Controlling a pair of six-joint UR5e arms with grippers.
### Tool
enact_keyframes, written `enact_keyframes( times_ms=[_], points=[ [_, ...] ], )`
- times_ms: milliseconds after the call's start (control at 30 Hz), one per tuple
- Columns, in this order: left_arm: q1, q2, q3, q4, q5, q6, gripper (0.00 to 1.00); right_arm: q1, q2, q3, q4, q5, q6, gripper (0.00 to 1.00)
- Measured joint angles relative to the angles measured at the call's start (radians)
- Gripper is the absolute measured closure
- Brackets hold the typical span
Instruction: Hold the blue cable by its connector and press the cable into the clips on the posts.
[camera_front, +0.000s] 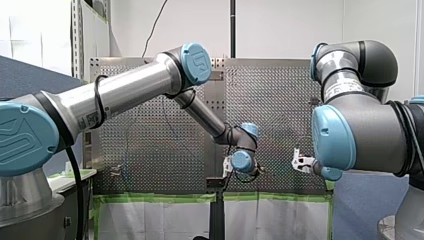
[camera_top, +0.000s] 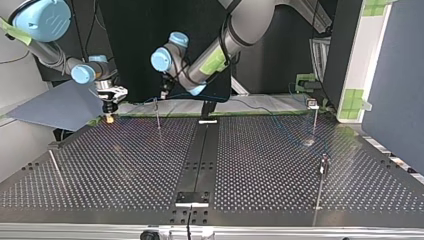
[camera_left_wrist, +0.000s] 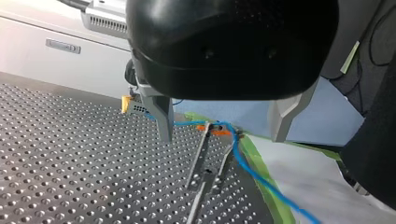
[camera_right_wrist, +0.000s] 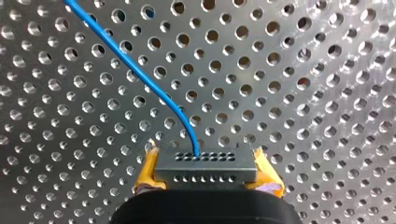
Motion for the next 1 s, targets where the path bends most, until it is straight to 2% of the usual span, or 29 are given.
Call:
enact_keyframes(
  times_ms=[167,367,600,700,800,1000],
  points=[
    [-0.002,0.005,0.031,-0.049,-0.001,0.007,0.00,0.004,0.000,0.006,0.015,0.016,-0.021,1.00],
    [-0.007,0.007,0.034,-0.103,-0.030,0.005,0.00,0.005,-0.001,0.037,0.050,0.024,-0.066,1.00],
    [-0.017,0.013,0.029,-0.165,-0.058,0.002,0.00,0.005,-0.003,0.086,0.054,0.003,-0.122,1.00],
    [-0.014,0.026,0.015,-0.188,-0.059,0.001,0.00,0.008,-0.005,0.105,0.050,-0.009,-0.139,1.00],
    [-0.008,0.045,-0.005,-0.203,-0.056,-0.004,0.00,0.014,-0.006,0.125,0.043,-0.015,-0.150,1.00],
    [0.000,0.096,-0.056,-0.240,-0.053,-0.013,0.00,0.019,-0.009,0.166,0.012,-0.018,-0.153,1.00]
  ],
)
